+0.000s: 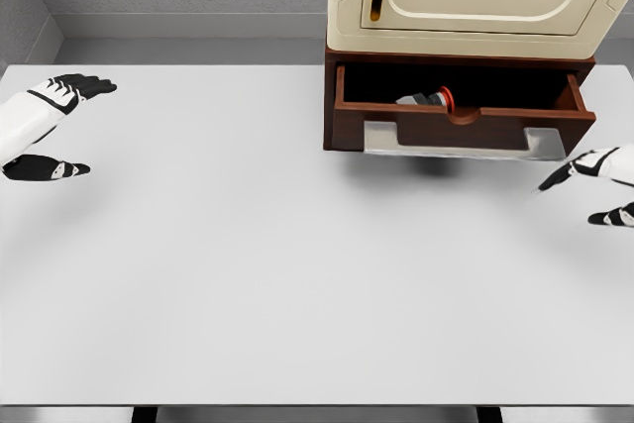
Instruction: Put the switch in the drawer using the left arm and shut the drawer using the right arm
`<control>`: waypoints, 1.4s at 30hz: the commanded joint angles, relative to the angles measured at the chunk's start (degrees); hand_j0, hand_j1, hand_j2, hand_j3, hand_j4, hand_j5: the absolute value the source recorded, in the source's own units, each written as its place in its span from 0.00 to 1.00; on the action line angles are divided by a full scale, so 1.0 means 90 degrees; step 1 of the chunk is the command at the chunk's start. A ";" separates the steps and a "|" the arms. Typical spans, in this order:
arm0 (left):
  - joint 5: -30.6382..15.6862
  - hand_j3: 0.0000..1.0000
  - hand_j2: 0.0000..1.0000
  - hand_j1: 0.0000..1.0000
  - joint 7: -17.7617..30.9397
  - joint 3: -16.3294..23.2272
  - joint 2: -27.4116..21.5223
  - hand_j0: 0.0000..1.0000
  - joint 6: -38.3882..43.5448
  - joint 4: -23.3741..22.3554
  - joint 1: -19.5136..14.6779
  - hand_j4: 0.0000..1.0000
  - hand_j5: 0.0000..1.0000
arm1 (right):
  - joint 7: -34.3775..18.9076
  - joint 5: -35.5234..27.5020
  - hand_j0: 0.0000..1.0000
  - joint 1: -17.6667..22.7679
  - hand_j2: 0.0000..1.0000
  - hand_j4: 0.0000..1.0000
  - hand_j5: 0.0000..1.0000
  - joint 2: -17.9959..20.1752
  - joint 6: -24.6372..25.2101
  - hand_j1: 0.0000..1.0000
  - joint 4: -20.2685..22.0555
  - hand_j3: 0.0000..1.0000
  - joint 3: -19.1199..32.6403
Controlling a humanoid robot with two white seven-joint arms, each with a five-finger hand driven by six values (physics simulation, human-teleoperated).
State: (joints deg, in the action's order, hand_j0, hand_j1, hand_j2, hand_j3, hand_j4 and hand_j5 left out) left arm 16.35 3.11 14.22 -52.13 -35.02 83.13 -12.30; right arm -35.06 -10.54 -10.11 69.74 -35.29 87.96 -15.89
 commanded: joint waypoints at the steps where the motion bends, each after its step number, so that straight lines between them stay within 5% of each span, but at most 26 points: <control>1: -0.0040 1.00 1.00 1.00 -0.0003 -0.0007 -0.0009 1.00 0.0003 0.0002 0.0000 1.00 1.00 | 0.0006 -0.0138 0.77 0.0000 0.77 0.77 0.77 0.0034 0.0032 0.77 -0.0291 0.77 0.0008; 8: -0.0040 1.00 1.00 1.00 -0.0003 -0.0007 -0.0009 1.00 0.0003 0.0002 0.0000 1.00 1.00 | 0.0006 -0.0031 0.76 0.0146 0.76 0.76 0.76 0.0366 0.0032 0.76 -0.0243 0.76 0.0018; 17: -0.0040 1.00 1.00 1.00 -0.0003 -0.0007 -0.0009 1.00 0.0003 0.0002 0.0000 1.00 1.00 | 0.0006 0.0360 0.75 0.1572 0.75 0.75 0.75 0.0230 0.0032 0.75 0.1193 0.75 0.1971; 42: -0.0040 1.00 1.00 1.00 -0.0003 -0.0007 -0.0019 1.00 0.0003 0.0002 0.0000 1.00 1.00 | 0.0006 0.0380 0.76 0.1201 0.76 0.76 0.76 0.0122 0.0032 0.76 0.1378 0.76 0.1493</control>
State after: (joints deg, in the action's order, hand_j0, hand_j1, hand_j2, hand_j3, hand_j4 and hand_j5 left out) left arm 16.35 3.11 14.17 -52.22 -35.02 83.13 -12.30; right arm -35.02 -6.75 0.44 70.91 -35.16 100.52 -2.18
